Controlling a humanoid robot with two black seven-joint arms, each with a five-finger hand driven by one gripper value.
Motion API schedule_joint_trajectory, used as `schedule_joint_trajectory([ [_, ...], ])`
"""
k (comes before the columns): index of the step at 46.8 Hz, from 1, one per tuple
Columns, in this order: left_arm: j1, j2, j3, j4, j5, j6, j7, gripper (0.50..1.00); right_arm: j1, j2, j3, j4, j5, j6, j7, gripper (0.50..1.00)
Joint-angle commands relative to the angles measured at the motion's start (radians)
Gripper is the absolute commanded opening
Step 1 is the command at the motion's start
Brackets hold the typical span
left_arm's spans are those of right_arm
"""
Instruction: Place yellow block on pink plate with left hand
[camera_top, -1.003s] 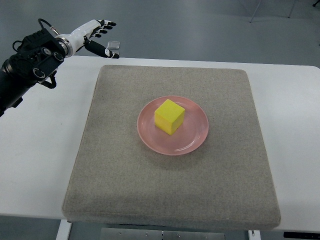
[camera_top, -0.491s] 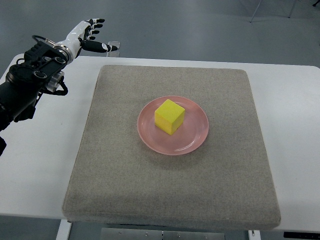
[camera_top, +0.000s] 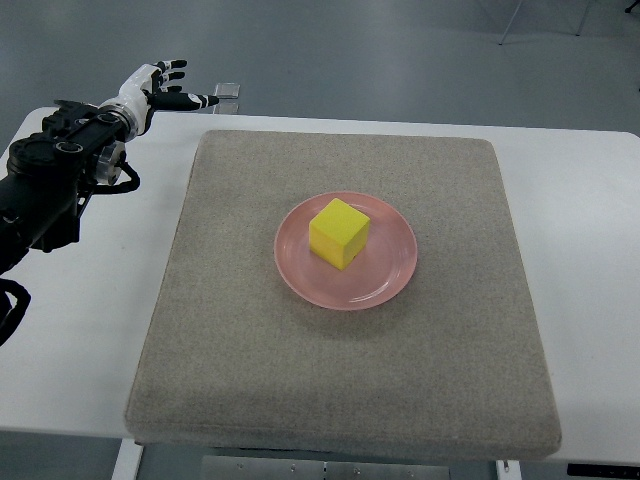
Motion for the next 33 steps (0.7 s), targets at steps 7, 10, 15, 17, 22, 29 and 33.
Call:
schedule_joint_trajectory([
  [7,0.034,-0.006,-0.122,-0.005,-0.122,-0.025,-0.006,0.906,0.000,0.000,0.000,0.000,-0.001,0.000,0.000,0.924],
  [10,0.046,-0.006,-0.143,-0.006,-0.156,-0.062,-0.026,0.906,0.000,0.000,0.000,0.000,0.000,0.000,0.000,0.924],
  [15,0.066,-0.006,-0.178,-0.005,-0.199,-0.143,-0.085,0.906,0.000,0.000,0.000,0.000,0.000,0.000,0.000,0.924],
  [17,0.072,-0.006,-0.191,-0.002,-0.206,-0.168,-0.108,0.906,0.000,0.000,0.000,0.000,0.000,0.000,0.000,0.924],
  [22,0.090,-0.006,-0.214,-0.002,-0.206,-0.205,-0.129,0.906,0.000,0.000,0.000,0.000,0.000,0.000,0.000,0.924],
  [29,0.094,-0.006,-0.251,0.000,-0.206,-0.232,-0.130,0.917,0.000,0.000,0.000,0.000,0.000,0.000,0.000,0.924],
  [33,0.094,-0.006,-0.251,0.000,-0.205,-0.231,-0.132,0.934,0.000,0.000,0.000,0.000,0.000,0.000,0.000,0.924],
])
